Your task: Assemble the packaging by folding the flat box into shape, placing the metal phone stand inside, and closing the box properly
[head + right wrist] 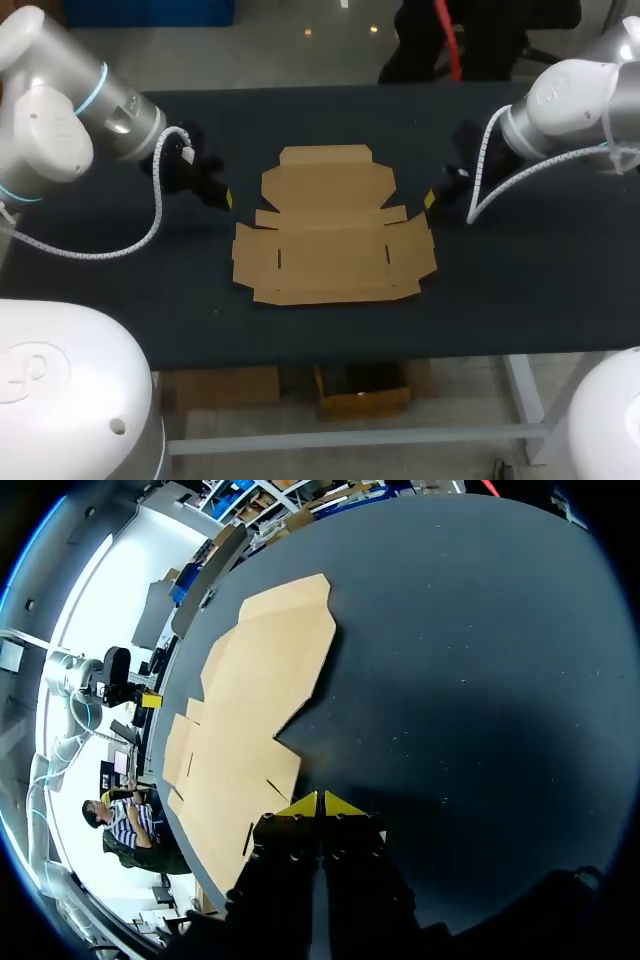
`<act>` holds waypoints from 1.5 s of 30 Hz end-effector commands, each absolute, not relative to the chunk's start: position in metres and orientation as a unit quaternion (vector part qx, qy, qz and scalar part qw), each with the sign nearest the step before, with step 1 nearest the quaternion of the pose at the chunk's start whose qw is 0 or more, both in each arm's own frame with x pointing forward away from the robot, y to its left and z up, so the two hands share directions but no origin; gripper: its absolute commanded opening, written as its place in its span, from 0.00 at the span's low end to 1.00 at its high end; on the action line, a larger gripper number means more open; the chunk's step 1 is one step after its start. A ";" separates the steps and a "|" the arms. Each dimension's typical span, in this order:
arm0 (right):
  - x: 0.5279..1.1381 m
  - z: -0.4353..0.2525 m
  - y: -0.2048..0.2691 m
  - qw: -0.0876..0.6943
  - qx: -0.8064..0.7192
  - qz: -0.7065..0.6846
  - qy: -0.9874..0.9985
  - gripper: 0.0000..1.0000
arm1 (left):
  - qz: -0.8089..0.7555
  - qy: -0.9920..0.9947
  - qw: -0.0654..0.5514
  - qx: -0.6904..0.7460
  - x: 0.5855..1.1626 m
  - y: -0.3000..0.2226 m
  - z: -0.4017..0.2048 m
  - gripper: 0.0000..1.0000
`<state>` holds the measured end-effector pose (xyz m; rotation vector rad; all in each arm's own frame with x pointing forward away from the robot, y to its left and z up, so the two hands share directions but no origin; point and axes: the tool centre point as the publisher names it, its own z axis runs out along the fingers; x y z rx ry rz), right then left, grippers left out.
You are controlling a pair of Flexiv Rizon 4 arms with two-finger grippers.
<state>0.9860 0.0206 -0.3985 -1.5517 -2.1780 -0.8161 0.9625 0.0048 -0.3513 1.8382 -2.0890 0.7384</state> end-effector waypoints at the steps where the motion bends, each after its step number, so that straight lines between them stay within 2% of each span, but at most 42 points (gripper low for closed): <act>1: 0.989 -0.403 0.022 0.176 -0.544 -0.291 -0.767 0.00 | 0.253 -0.721 0.136 0.631 0.971 0.000 -0.359 0.00; 31: 1.000 -0.418 0.040 0.236 -0.567 -0.289 -0.734 0.00 | 0.259 -0.721 0.148 0.625 0.978 -0.006 -0.376 0.00; 45: 0.992 -0.424 0.048 0.231 -0.597 -0.297 -0.709 0.00 | 0.264 -0.720 0.157 0.622 0.980 -0.007 -0.380 0.00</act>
